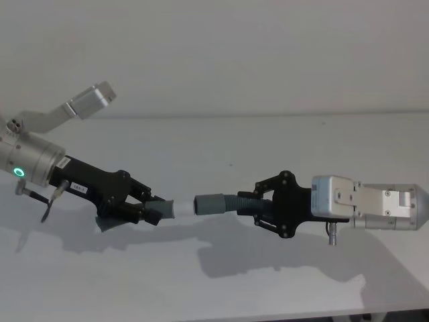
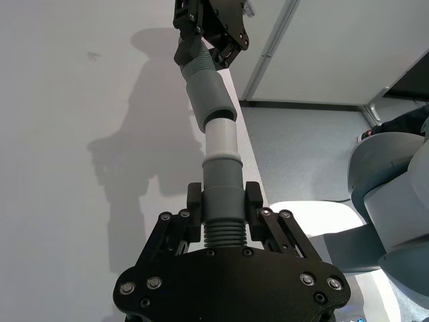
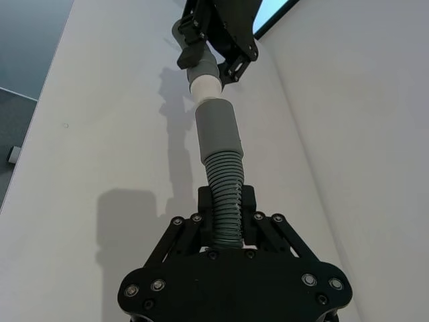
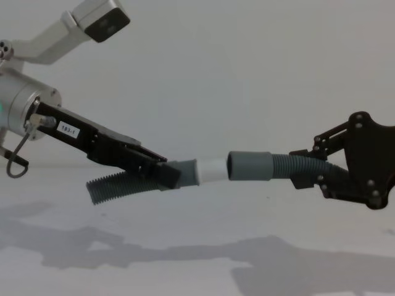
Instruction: Use both hands to pick up one end of the pipe from the table, align the ends, and insert them.
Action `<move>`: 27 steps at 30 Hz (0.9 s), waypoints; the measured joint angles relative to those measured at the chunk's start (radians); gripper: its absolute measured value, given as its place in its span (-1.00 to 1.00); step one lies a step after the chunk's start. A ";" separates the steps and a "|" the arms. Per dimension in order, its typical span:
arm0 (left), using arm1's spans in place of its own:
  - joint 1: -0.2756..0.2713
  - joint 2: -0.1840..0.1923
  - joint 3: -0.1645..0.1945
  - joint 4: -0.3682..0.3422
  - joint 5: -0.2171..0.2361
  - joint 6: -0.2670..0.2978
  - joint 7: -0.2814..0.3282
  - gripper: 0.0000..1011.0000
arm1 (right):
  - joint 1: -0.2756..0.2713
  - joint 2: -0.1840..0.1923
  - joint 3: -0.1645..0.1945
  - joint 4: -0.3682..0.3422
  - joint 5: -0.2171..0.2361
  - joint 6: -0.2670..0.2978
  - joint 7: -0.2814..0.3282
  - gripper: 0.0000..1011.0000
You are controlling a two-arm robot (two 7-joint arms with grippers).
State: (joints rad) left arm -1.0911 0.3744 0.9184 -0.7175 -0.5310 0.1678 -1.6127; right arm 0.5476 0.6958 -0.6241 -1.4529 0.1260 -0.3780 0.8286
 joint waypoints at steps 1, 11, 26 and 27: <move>-0.001 -0.001 0.001 0.002 -0.001 -0.001 0.000 -0.30 | 0.000 0.000 0.000 0.000 0.000 0.000 0.000 -0.58; -0.001 -0.004 0.005 0.006 -0.011 -0.006 0.001 -0.30 | 0.000 0.000 0.000 0.000 0.000 0.000 0.000 -0.58; 0.000 -0.002 0.012 0.003 -0.026 -0.009 0.007 -0.30 | 0.000 0.000 0.000 0.000 0.000 0.000 0.000 -0.58; 0.000 -0.002 0.013 0.002 -0.026 -0.009 0.007 -0.30 | 0.000 0.000 0.000 0.000 0.000 0.000 0.000 -0.58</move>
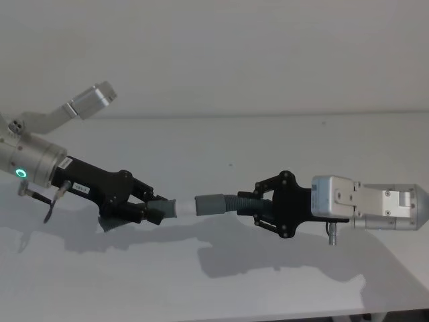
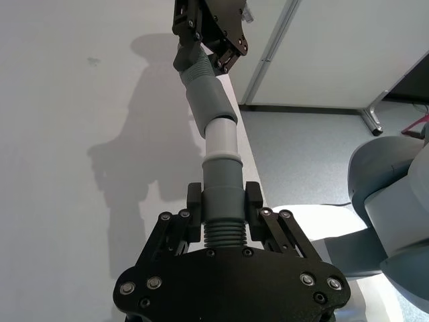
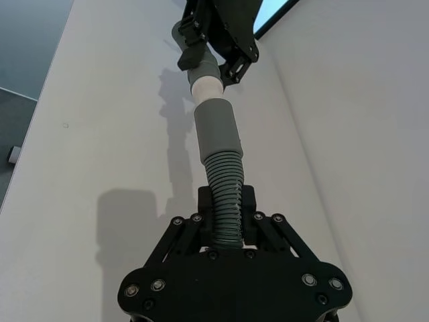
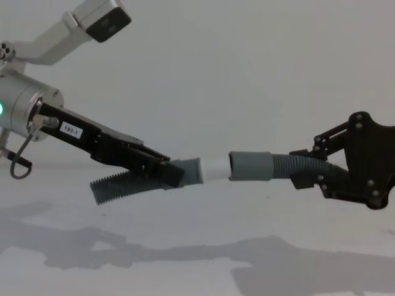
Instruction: Use both hands to pick up one end of the pipe from the table, align the ends, and insert them.
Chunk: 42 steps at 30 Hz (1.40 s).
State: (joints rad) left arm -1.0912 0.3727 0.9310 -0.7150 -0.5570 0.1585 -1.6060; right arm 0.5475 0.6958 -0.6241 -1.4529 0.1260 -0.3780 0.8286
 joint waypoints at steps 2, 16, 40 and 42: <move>0.000 -0.001 0.002 0.000 -0.002 -0.001 0.000 -0.30 | 0.000 0.000 0.000 0.000 0.000 0.000 0.000 -0.58; -0.006 -0.019 0.014 0.024 -0.012 -0.014 -0.001 -0.30 | 0.000 0.000 0.000 0.000 0.000 0.000 0.000 -0.58; -0.020 -0.046 0.023 0.078 -0.018 -0.028 0.011 -0.30 | 0.000 0.000 0.000 0.000 0.000 0.000 0.000 -0.58; -0.022 -0.049 0.023 0.085 -0.016 -0.029 0.011 -0.30 | 0.000 0.000 0.000 0.000 0.000 0.000 0.000 -0.58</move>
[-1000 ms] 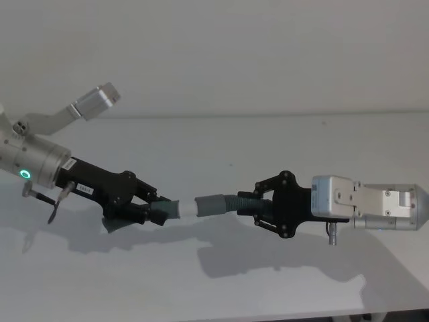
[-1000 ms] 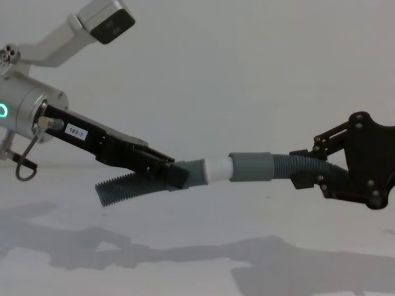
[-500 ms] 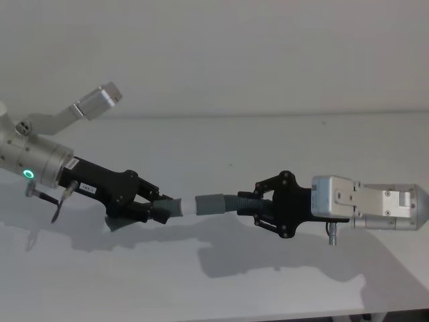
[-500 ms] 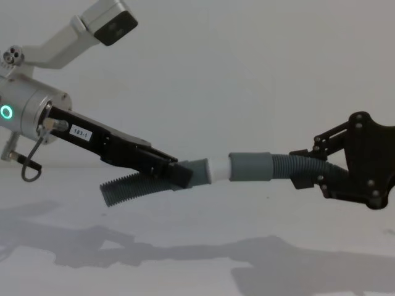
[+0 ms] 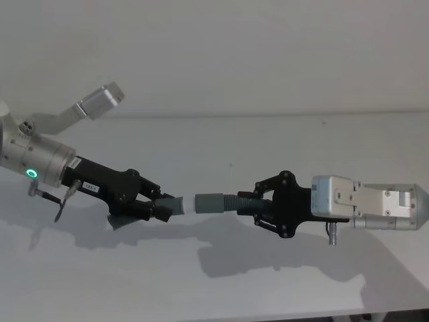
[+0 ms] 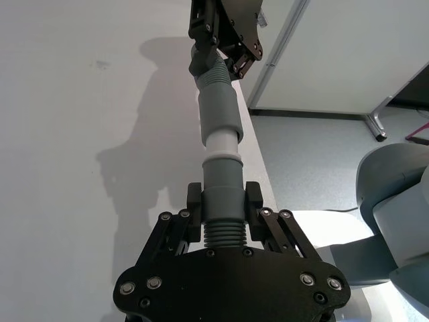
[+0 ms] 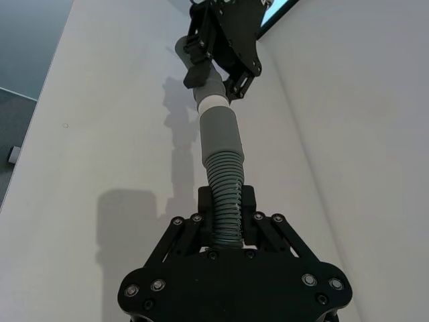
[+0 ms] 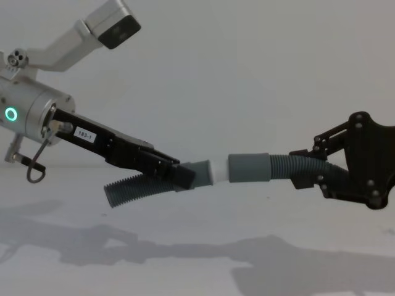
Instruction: Use both hands to pick up one end of the pipe from the table, align the ends, and insert them.
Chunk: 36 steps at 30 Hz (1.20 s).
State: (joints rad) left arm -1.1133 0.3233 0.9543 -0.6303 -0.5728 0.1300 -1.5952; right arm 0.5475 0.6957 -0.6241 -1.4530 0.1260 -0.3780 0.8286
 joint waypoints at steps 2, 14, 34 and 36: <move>-0.001 -0.003 0.001 0.005 0.002 -0.001 0.000 -0.30 | 0.000 0.000 0.000 0.000 0.000 0.000 0.000 -0.58; -0.007 -0.021 0.003 0.033 0.015 -0.001 -0.012 -0.30 | 0.000 0.000 0.000 0.000 0.000 0.000 0.000 -0.58; -0.012 -0.048 -0.005 0.063 0.031 0.000 -0.023 -0.30 | 0.000 0.000 0.000 0.000 0.000 0.000 0.000 -0.58; -0.013 -0.051 -0.006 0.067 0.032 -0.001 -0.023 -0.30 | 0.000 0.000 0.000 0.000 0.000 0.000 0.000 -0.58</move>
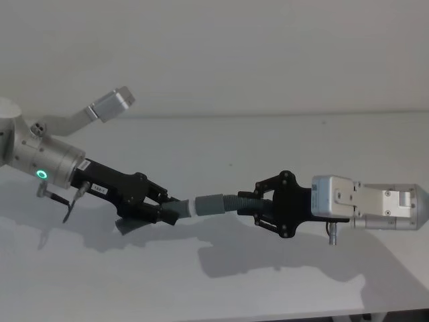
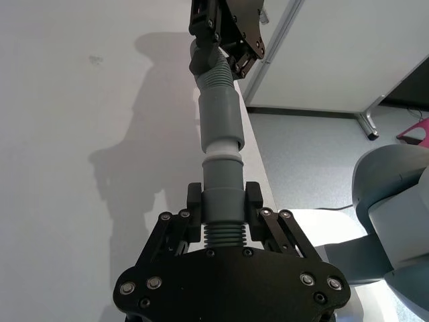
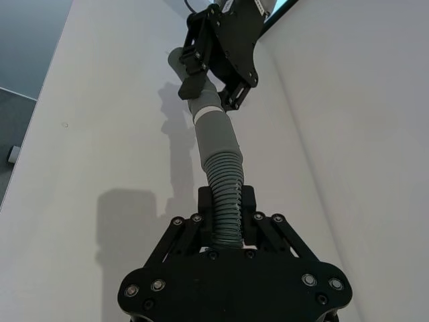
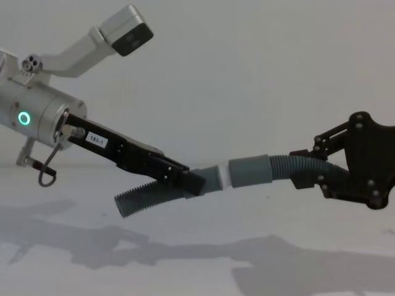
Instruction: Use both hands to pick up one end of the pipe from the table, align the ends, and insert them.
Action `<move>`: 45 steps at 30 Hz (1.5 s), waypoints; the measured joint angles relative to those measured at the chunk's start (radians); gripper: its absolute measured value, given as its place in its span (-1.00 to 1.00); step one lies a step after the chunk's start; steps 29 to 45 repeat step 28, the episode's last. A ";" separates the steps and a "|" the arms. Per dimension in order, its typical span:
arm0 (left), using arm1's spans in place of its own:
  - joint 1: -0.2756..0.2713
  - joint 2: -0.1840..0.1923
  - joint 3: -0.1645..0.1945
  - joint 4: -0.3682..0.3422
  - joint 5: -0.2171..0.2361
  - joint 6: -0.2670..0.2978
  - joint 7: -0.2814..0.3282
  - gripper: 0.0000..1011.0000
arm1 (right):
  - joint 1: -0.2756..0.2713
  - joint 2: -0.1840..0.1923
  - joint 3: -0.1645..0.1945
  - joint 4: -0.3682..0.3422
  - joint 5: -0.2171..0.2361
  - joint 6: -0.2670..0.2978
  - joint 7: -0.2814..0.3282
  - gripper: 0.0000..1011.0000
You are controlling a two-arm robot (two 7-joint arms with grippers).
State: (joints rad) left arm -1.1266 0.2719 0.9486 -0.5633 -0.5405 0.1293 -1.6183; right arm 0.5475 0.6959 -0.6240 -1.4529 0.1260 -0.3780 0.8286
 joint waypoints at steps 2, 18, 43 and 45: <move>0.000 -0.002 -0.001 0.002 0.001 0.000 0.000 -0.30 | 0.000 0.000 0.000 0.000 0.000 0.000 0.000 -0.58; -0.002 -0.015 -0.009 0.007 0.009 -0.001 -0.006 -0.30 | 0.000 0.000 0.000 0.000 0.000 0.000 0.000 -0.58; -0.002 -0.017 -0.010 0.008 0.011 -0.001 -0.007 -0.30 | 0.000 0.000 0.000 0.000 0.000 0.000 0.000 -0.58; -0.002 -0.017 -0.010 0.008 0.011 -0.001 -0.007 -0.30 | 0.000 0.000 0.000 0.000 0.000 0.000 0.000 -0.58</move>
